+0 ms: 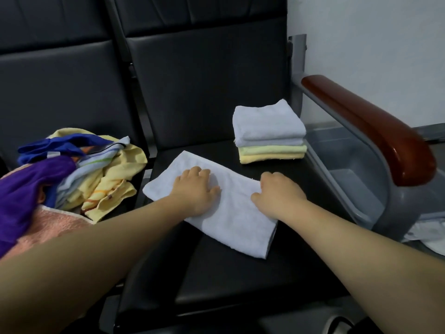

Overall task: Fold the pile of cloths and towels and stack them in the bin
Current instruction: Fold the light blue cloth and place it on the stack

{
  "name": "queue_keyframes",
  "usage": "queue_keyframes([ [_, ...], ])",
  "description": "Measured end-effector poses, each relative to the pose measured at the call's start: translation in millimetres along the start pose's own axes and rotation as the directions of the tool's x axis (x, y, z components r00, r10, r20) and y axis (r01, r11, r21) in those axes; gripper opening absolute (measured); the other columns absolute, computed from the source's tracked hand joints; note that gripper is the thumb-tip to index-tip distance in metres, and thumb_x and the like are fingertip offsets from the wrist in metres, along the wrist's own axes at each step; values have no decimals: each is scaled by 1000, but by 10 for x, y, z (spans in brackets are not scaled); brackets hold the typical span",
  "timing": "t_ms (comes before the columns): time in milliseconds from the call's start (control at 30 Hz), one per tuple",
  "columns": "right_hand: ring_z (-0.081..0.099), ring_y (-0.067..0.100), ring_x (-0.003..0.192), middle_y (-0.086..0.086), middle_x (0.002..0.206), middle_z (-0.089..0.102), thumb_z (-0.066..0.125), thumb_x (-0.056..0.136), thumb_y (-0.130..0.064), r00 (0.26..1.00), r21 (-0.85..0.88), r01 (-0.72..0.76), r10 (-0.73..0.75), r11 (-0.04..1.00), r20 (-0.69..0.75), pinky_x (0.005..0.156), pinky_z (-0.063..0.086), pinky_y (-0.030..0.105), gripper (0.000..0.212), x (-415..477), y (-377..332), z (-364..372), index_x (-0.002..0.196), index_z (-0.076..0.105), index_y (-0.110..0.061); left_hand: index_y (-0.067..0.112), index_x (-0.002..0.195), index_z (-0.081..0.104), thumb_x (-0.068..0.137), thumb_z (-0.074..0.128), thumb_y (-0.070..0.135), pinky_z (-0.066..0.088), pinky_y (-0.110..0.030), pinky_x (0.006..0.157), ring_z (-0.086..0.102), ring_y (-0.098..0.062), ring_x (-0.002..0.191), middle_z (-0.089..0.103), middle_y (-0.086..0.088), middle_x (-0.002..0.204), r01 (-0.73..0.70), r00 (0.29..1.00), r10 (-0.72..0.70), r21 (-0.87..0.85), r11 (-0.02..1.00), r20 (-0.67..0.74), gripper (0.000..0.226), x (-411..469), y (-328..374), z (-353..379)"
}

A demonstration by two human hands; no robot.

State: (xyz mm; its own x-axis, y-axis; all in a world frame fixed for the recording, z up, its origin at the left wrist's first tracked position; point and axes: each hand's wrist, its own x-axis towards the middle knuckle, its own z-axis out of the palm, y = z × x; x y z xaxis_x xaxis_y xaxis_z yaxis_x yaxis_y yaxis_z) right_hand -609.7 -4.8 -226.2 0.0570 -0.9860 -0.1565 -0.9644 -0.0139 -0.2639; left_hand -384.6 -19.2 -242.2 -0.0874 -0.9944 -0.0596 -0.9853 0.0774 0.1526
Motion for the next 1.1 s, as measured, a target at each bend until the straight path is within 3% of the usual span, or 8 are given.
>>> queue_keyframes([
  [100, 52, 31, 116, 9, 129, 49, 63, 90, -52, 993, -2, -106, 106, 994, -49, 83, 47, 40, 53, 3, 95, -25, 128, 49, -17, 26, 134, 51, 96, 52, 55, 40, -40, 103, 45, -21, 121, 48, 3, 127, -163, 986, 161, -77, 984, -36, 48, -404, 197, -77],
  [233, 49, 34, 126, 12, 140, 45, 64, 88, -62, 975, -8, -215, 215, 977, 47, 91, 49, 41, 68, 36, 192, -54, 136, 54, -14, 32, 120, 57, 92, 62, 57, 46, -36, 96, 50, -13, 105, 51, 8, 112, -409, 878, 446, -211, 888, 173, 37, -777, 538, -41],
  [300, 57, 31, 114, 11, 134, 52, 64, 88, -61, 968, 15, -233, 231, 972, 101, 80, 49, 36, 62, 36, 227, -70, 126, 60, -13, 32, 119, 57, 91, 64, 58, 47, -36, 92, 49, -15, 103, 51, 7, 109, -466, 842, 500, -193, 863, 200, 38, -833, 662, 38],
  [400, 61, 21, 79, 4, 100, 64, 65, 91, -48, 978, 60, -186, 178, 981, 111, 57, 41, 29, 35, 15, 284, -91, 94, 61, -13, 31, 117, 57, 89, 66, 58, 47, -36, 89, 49, -16, 100, 51, 6, 107, -504, 830, 530, -174, 846, 172, 40, -868, 753, 64],
  [633, 61, 24, 72, 7, 91, 66, 61, 87, -25, 976, 287, -192, 154, 938, 152, 58, 42, 28, 14, -110, 372, -153, 91, 59, -12, 22, 114, 60, 98, 60, 39, 44, -34, 83, 51, -19, 98, 57, 3, 107, -654, 744, 656, -58, 754, 126, 23, -1029, 776, 88],
  [800, 47, 26, 57, 7, 64, 54, 57, 78, -18, 977, 498, -196, 123, 845, 176, 56, 41, 33, 11, -223, 357, -220, 72, 48, -14, 20, 104, 60, 103, 53, 31, 45, -33, 81, 54, -16, 93, 61, 4, 103, -596, 778, 609, -128, 793, 153, 13, -1116, 783, 1],
  [933, 52, 20, 65, 7, 72, 58, 60, 87, -17, 962, 600, -238, 99, 764, 255, 54, 44, 28, 8, -405, 309, -394, 81, 59, -13, 22, 99, 62, 101, 60, 31, 49, -28, 81, 58, -7, 85, 65, 12, 93, -433, 843, 521, -406, 805, 134, 9, -1262, 693, -98],
  [1100, 45, 8, 50, -2, 63, 53, 63, 96, -16, 966, 777, -228, 37, 587, 255, 46, 37, 19, 6, -569, 219, -609, 96, 67, -21, 16, 92, 65, 93, 68, 22, 45, -24, 67, 53, -13, 74, 61, 3, 81, -168, 893, 438, -825, 539, 104, 7, -1387, 567, -417],
])
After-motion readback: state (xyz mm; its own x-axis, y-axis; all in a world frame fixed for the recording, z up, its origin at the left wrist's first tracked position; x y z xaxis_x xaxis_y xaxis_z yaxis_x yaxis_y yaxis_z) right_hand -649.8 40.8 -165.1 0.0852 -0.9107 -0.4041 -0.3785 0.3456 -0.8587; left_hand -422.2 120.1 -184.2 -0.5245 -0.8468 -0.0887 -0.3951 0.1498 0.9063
